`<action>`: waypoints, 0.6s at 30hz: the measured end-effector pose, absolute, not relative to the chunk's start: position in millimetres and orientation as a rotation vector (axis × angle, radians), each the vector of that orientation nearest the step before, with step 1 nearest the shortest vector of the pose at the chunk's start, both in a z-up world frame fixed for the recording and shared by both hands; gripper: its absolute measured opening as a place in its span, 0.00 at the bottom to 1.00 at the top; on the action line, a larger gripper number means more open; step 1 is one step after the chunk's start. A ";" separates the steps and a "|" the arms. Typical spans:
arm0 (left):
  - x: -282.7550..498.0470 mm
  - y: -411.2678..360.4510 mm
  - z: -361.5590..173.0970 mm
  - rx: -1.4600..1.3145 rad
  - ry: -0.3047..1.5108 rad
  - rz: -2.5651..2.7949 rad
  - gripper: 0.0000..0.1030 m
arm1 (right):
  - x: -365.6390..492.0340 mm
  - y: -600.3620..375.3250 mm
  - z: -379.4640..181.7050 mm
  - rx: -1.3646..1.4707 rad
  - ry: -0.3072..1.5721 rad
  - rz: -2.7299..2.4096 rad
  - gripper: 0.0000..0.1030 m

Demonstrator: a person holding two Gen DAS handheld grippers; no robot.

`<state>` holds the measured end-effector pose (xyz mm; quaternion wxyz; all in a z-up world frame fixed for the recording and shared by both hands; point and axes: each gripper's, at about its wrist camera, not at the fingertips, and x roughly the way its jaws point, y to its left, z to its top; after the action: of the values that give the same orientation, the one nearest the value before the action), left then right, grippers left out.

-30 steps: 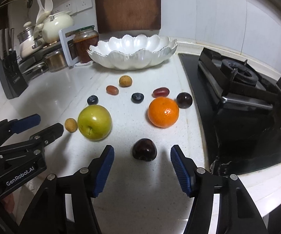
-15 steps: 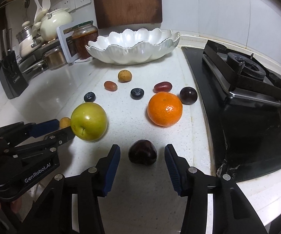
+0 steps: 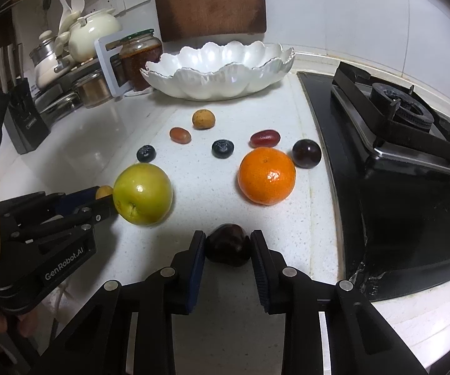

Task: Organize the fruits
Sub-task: 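Grasp the dark plum with the right gripper while the left grasps a small yellow fruit, then carry the plum and small yellow fruit over the white bowl with both grippers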

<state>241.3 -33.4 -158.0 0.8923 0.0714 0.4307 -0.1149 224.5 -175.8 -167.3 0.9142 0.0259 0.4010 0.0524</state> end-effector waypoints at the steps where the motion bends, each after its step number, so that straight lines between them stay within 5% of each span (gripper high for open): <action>1: 240.3 -31.8 -156.5 0.144 0.892 -0.237 0.23 | 224.4 -175.6 -165.0 0.050 0.820 0.108 0.30; 18: 252.4 -16.3 -104.3 0.080 0.773 -0.219 0.23 | 244.0 -163.4 -110.5 0.004 0.699 0.142 0.30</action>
<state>252.4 -16.3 -104.3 0.9196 0.0390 0.3762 -0.1063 244.0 -163.4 -110.5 0.9370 0.0018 0.3422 0.0697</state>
